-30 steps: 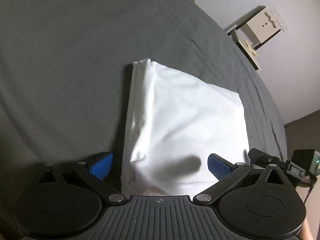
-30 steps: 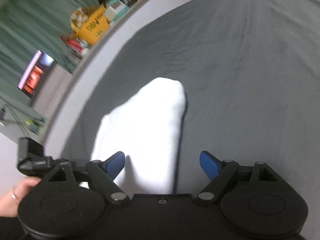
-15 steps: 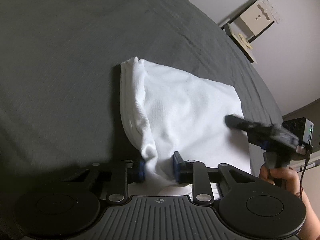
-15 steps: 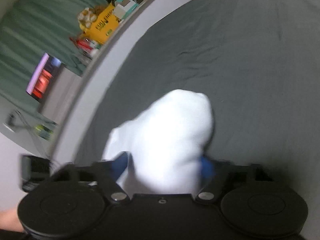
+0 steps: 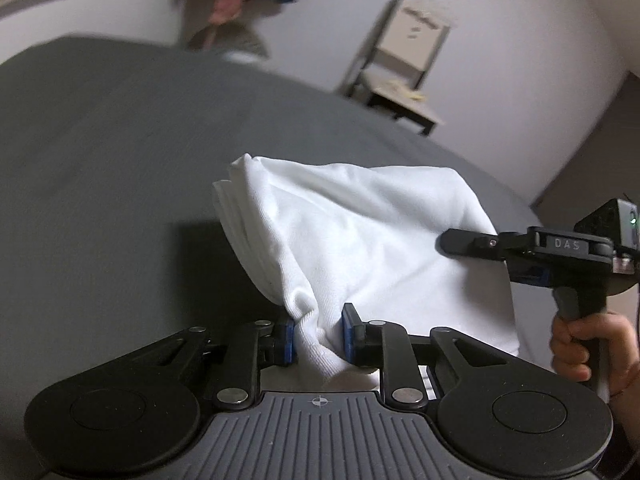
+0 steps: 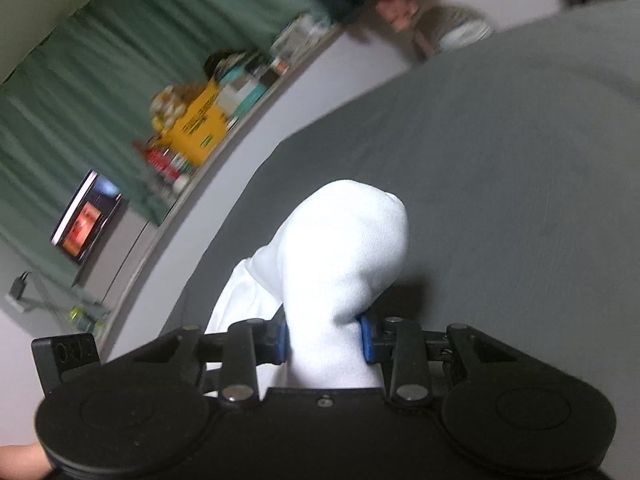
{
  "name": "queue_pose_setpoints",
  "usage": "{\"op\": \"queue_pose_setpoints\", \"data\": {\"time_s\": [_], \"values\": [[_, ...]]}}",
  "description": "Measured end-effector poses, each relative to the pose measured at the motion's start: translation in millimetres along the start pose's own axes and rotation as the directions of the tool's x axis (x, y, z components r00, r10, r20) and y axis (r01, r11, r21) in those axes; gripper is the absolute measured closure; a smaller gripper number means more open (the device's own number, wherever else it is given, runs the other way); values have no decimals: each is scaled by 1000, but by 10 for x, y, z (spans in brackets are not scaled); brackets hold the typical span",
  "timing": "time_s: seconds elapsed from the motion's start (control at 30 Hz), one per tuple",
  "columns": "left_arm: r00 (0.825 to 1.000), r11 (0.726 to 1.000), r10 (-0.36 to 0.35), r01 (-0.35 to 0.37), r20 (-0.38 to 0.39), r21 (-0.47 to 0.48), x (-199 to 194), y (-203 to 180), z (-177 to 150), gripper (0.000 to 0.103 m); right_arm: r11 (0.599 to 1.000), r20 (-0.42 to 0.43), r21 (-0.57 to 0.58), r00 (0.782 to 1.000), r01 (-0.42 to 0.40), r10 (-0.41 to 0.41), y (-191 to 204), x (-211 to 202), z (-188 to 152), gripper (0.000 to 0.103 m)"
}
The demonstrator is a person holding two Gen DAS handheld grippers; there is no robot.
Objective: Fold clothes
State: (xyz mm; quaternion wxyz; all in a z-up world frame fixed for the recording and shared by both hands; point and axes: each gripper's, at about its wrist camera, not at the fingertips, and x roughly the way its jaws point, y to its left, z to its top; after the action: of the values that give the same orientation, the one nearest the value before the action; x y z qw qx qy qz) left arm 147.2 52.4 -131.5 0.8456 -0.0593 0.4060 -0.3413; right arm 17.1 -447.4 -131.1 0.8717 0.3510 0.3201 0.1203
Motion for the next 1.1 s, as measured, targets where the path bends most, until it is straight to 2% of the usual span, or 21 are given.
{"op": "queue_pose_setpoints", "data": {"time_s": [0.13, 0.23, 0.3, 0.43, 0.5, 0.53, 0.57, 0.6, 0.67, 0.73, 0.8, 0.83, 0.9, 0.93, 1.03, 1.1], "values": [[998, 994, -64, 62, 24, 86, 327, -385, 230, 81, 997, 95, 29, 993, 70, -73, -325, -412, 261, 71], [995, 991, -78, 71, 56, 116, 604, -691, 452, 81, 993, 153, 56, 982, 101, -109, -659, -585, 440, 71], [996, 989, -75, 68, 49, 131, 741, -795, 574, 81, 992, 186, 44, 974, 120, -126, -844, -606, 515, 70], [999, 987, -43, 40, 14, 155, 1201, -922, 766, 81, 985, 184, 118, 972, 124, -145, -1248, -452, 561, 68], [1000, 989, -18, 20, -19, 149, 1497, -1000, 856, 80, 970, 148, 166, 968, 179, -204, -1414, -293, 546, 57], [999, 990, -2, 7, -34, 139, 1599, -991, 841, 76, 958, 126, 183, 961, 220, -245, -1477, -219, 534, 49], [1000, 992, 7, -3, -29, 125, 1669, -967, 813, 67, 951, 118, 187, 955, 247, -271, -1509, -191, 525, 44], [1000, 994, 4, -2, -18, 111, 1673, -917, 782, 62, 953, 128, 183, 956, 240, -265, -1521, -201, 528, 41], [1000, 997, 9, -9, 4, 73, 1626, -789, 732, 34, 947, 156, 174, 942, 271, -298, -1502, -271, 565, 34], [999, 998, 32, -34, 37, 45, 1519, -665, 690, 27, 946, 219, 156, 923, 286, -315, -1418, -384, 602, 32], [992, 997, 47, -54, 115, 52, 1374, -607, 648, 27, 957, 261, 126, 922, 262, -287, -1317, -437, 623, 32], [983, 993, 70, -85, 172, 81, 1297, -649, 632, 27, 962, 275, 106, 922, 252, -272, -1259, -451, 631, 32], [962, 974, 43, -100, 268, 202, 1193, -805, 618, 27, 969, 286, 39, 926, 246, -246, -1113, -410, 616, 32], [956, 956, -7, -80, 292, 282, 1156, -900, 600, 27, 970, 283, -2, 930, 244, -234, -1035, -362, 597, 32], [949, 882, -176, 34, 261, 470, 1160, -1184, 541, 27, 967, 235, -94, 949, 238, -211, -895, -146, 494, 31], [959, 841, -215, 86, 183, 535, 1242, -1328, 472, 27, 956, 202, -137, 952, 259, -229, -853, -29, 438, 26]]}}
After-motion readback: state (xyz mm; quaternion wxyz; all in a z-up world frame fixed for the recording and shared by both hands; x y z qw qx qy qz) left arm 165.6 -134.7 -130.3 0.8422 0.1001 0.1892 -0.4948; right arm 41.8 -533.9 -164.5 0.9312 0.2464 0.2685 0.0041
